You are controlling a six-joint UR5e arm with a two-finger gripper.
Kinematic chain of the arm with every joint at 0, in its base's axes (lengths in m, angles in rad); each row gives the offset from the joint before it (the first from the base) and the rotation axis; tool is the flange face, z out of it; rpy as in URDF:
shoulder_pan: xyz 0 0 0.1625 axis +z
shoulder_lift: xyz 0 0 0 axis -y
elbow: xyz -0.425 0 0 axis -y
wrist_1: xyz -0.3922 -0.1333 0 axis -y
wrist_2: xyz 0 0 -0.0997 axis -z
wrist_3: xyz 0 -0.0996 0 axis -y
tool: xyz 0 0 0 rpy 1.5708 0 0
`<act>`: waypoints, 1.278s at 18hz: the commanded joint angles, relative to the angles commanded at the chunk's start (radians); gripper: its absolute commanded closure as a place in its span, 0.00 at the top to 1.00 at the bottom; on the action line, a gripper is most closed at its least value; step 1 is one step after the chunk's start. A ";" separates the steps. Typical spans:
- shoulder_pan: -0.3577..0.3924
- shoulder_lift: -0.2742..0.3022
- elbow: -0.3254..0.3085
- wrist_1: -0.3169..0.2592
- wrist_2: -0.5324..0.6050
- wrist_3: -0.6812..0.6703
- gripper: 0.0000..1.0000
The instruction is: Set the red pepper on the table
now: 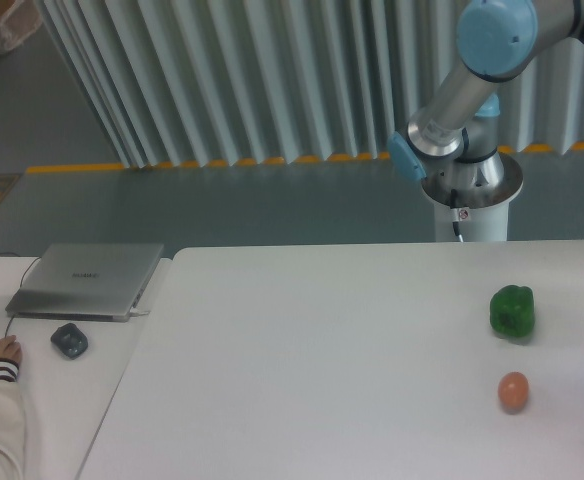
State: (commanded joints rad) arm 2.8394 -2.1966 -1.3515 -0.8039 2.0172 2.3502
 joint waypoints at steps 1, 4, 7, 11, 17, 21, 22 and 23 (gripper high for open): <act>0.000 -0.002 0.000 0.000 0.000 -0.003 1.00; 0.000 -0.012 0.006 0.002 0.002 -0.005 1.00; 0.005 -0.023 0.018 0.002 0.002 0.003 1.00; 0.011 -0.025 0.018 0.003 0.008 0.009 1.00; 0.026 -0.052 0.028 0.003 0.008 -0.003 1.00; 0.026 -0.061 0.037 0.003 0.008 -0.005 1.00; 0.026 -0.071 0.041 0.003 0.008 -0.009 1.00; 0.026 -0.075 0.043 0.003 0.008 -0.020 1.00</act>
State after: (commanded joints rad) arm 2.8655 -2.2718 -1.3085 -0.8007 2.0249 2.3302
